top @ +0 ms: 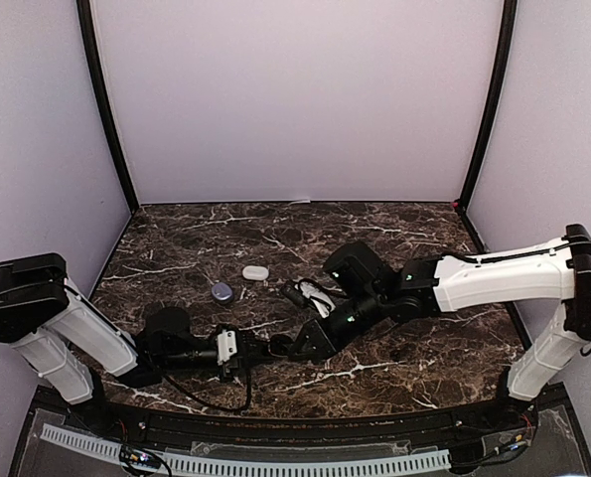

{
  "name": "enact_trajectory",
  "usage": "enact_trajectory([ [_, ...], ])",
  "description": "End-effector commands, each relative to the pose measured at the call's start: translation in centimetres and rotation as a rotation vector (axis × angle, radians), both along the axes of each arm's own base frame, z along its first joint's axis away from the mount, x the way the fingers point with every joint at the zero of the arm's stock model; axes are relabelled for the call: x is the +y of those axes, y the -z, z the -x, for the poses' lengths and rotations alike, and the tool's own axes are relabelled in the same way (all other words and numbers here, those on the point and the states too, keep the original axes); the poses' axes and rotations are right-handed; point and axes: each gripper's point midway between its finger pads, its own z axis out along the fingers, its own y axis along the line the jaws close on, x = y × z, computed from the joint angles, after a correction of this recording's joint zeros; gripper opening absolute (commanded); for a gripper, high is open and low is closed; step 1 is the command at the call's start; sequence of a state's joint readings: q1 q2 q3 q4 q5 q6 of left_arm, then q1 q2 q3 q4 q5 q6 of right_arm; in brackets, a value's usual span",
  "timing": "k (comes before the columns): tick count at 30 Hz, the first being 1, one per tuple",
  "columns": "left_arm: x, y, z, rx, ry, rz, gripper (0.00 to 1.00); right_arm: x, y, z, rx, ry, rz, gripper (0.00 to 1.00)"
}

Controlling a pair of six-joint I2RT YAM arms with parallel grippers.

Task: Insert the wireless bluetooth earbuds into the charging case
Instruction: Insert the left earbud into the left side groove of the charging case.

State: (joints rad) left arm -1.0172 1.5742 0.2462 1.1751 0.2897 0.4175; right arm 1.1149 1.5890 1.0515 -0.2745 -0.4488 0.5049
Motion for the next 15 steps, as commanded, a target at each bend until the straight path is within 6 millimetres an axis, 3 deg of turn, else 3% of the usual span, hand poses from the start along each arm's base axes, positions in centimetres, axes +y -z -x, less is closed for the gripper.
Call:
enact_trajectory([
  [1,0.1,-1.7,-0.3,-0.002,-0.008,0.061,0.08,0.3,-2.0,-0.1,-0.053,-0.011,-0.086,0.07],
  [15,0.0,-1.7,1.2,-0.028,0.084,0.066,0.08,1.4,-2.1,-0.5,-0.060,-0.024,-0.094,0.06],
])
